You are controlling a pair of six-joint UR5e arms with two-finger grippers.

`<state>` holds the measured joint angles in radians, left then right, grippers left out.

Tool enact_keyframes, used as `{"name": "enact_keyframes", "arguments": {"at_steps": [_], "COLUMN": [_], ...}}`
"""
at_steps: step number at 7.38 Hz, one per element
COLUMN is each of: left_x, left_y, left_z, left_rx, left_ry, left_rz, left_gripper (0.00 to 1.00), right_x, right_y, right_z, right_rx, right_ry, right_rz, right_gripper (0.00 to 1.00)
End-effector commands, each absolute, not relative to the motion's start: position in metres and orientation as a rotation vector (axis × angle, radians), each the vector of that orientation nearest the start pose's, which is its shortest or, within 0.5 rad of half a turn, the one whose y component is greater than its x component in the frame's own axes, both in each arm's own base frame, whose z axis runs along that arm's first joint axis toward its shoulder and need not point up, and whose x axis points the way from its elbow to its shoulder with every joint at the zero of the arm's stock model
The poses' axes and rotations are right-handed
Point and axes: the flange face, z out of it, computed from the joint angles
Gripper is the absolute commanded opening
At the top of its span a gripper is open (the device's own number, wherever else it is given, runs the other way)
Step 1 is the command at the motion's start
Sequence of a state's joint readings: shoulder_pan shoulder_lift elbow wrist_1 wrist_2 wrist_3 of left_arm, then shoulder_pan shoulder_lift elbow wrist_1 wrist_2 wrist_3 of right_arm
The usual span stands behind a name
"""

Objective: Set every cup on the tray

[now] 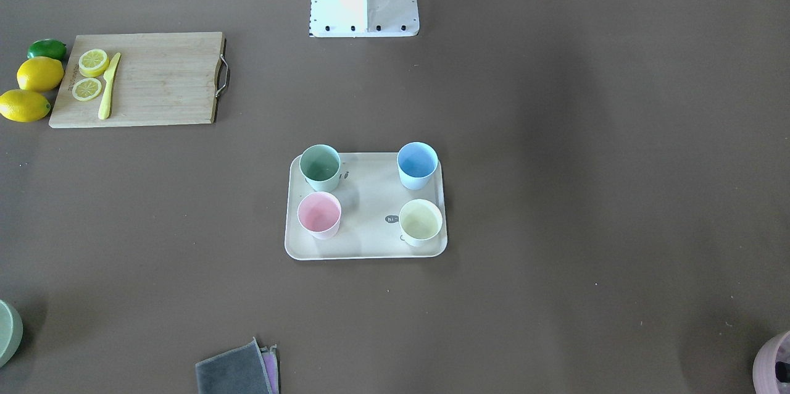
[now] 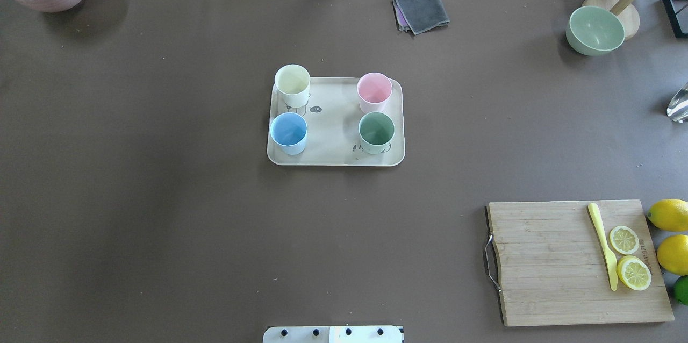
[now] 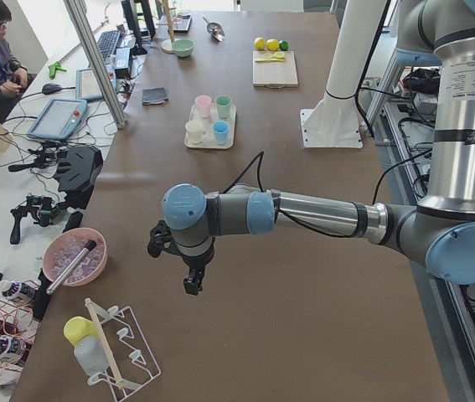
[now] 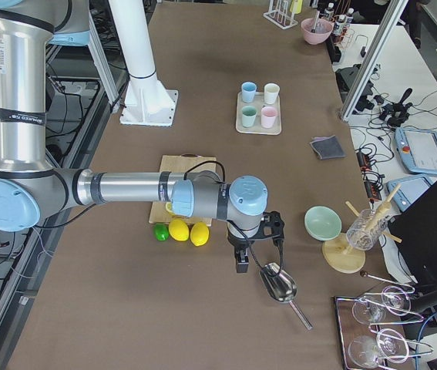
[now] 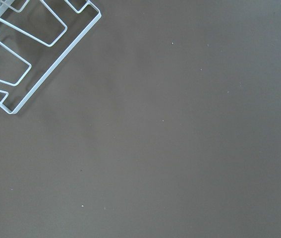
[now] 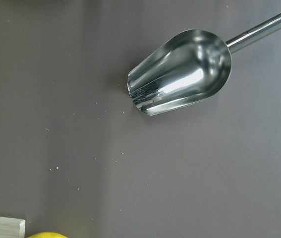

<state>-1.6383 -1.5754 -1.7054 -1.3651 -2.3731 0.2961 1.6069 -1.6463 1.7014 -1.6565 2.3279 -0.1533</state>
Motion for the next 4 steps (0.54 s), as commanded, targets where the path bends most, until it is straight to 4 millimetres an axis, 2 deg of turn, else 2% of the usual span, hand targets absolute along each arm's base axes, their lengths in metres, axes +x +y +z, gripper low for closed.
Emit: {"name": "enact_keyframes", "arguments": {"at_steps": [1, 4], "left_x": [-0.0943, -0.0943], "left_y": [-0.4800, -0.4799], "left_z": [0.6086, 0.6100], "left_rx": [0.084, 0.081], "left_ry": [0.801, 0.802], "left_rz": [0.190, 0.188], "left_gripper": [0.99, 0.99], "right_x": [0.0804, 0.0783], "right_y": [-0.4524, -0.4528], "right_z": [0.6414, 0.6414], "right_rx": [0.047, 0.046], "right_ry": [-0.763, -0.763], "right_rz": [-0.102, -0.107], "right_gripper": [1.00, 1.00]}}
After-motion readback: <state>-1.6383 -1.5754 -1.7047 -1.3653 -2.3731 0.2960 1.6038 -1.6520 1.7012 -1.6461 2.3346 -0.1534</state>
